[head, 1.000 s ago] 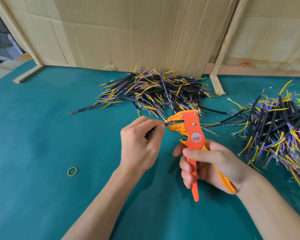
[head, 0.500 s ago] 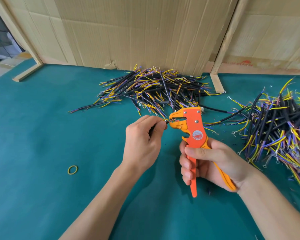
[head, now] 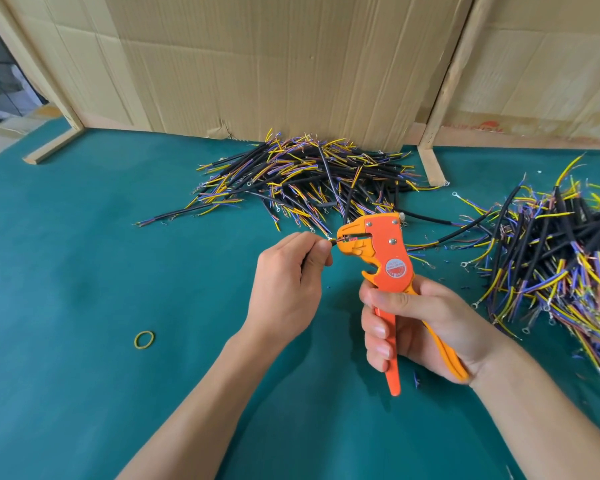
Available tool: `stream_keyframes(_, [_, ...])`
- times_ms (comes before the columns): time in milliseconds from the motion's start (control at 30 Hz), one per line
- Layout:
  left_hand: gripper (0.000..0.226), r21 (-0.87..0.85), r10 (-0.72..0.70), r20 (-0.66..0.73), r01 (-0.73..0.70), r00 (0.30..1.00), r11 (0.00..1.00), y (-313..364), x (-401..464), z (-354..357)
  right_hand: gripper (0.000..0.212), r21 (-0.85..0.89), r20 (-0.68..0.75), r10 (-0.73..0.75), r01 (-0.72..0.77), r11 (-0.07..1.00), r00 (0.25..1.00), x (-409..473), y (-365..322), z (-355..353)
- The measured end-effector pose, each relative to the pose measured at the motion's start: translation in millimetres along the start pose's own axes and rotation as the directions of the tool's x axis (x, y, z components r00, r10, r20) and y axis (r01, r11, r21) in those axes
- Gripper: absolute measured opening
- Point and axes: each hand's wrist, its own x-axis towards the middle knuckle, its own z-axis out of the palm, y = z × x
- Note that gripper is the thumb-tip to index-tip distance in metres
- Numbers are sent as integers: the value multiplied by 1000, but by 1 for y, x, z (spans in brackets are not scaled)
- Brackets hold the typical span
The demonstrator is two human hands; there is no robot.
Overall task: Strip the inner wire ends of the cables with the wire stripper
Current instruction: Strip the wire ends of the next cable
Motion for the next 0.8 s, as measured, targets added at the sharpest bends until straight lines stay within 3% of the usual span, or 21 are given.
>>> stream_keyframes(333, [29, 6, -12, 35, 12, 999, 1000, -2, 1, -1, 36, 33, -25, 19, -19, 999, 999, -2, -2, 4])
stream_keyframes(567, [29, -9, -20, 60, 20, 998, 1000, -3, 1, -1, 33, -21, -220, 17, -22, 1000, 975, 0, -4, 15])
stream_keyframes(800, [22, -39, -66, 79, 69, 995, 997, -6, 1, 0, 35, 81, -71, -3, 8, 997, 997, -2, -5, 5])
